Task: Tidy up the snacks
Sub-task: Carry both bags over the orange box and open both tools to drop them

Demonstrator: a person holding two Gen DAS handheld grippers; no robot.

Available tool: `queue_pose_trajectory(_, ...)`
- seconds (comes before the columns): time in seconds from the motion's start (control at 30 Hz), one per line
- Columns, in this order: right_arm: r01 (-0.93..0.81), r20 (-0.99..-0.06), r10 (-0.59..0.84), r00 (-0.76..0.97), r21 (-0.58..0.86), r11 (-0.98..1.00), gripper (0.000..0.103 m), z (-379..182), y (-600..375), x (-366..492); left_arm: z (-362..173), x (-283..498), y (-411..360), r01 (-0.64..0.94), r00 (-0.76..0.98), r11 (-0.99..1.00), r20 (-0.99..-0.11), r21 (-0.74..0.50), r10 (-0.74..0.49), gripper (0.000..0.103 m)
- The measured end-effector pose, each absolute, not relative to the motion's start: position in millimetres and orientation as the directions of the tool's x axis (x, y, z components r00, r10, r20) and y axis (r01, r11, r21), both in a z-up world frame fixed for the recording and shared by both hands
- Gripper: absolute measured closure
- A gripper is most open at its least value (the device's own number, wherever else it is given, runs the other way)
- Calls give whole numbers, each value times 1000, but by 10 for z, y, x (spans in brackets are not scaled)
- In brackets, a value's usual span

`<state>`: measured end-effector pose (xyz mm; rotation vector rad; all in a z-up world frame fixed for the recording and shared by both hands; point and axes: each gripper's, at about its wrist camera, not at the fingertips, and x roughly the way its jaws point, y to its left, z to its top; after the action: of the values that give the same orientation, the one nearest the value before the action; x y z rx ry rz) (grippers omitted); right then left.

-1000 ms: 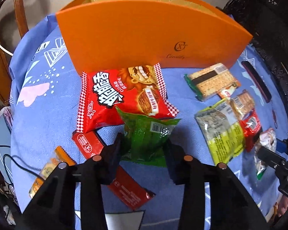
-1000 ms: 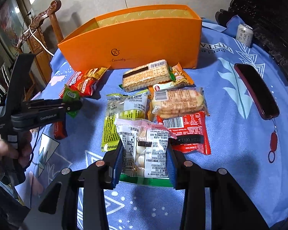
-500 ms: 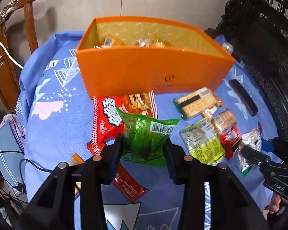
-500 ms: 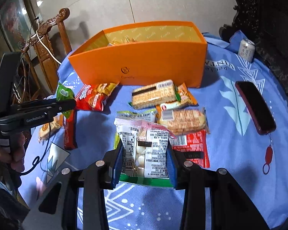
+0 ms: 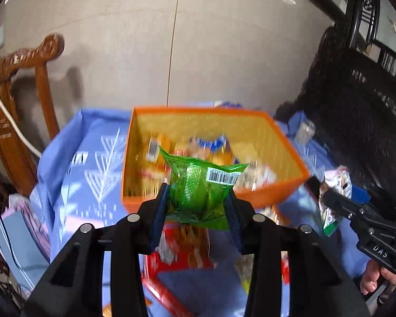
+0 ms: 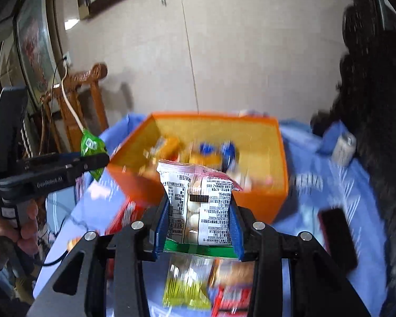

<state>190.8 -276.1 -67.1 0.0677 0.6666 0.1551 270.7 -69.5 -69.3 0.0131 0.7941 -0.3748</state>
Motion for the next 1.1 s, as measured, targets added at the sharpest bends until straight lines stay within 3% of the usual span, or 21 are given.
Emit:
queue_pose_trajectory(0.2, -130, -567, 150, 810, 76, 989, 63, -390, -2792, 2309, -397, 3077, -882, 349, 670, 932, -670, -96, -320, 63)
queue_pose_trajectory(0.57, -109, -598, 126, 791, 64, 992, 60, -480, -2765, 2978, -448, 3682, -1058, 306, 665, 951, -708, -31, -237, 62)
queue_pose_trajectory(0.6, -116, -607, 130, 784, 63, 991, 56, -509, -2752, 3034, -479, 3727, -1069, 299, 664, 954, -714, -21, -224, 52)
queue_pose_trajectory(0.63, -111, -617, 120, 778, 53, 992, 40, -527, -2741, 3071, -506, 3767, -1067, 283, 661, 959, -722, -16, -206, 25)
queue_pose_trajectory(0.67, -93, -611, 97, 785, 38, 995, 31, -529, -2736, 3068, -515, 3783, -1053, 254, 665, 967, -725, -8, -181, 12)
queue_pose_trajectory(0.7, -87, -605, 90, 791, 33, 996, 30, -527, -2734, 3054, -495, 3772, -1010, 214, 686, 977, -711, -6, -154, 5)
queue_pose_trajectory(0.8, -88, -604, 98, 791, 46, 995, 30, -543, -2755, 2976, -454, 3710, -871, 189, 705, 980, -685, -66, -182, 4)
queue_pose_trajectory(1.1, -84, -635, 103, 766, 59, 995, 30, -657, -2851, 2576, -615, 3436, -711, 172, 657, 980, -729, -103, -192, 4)
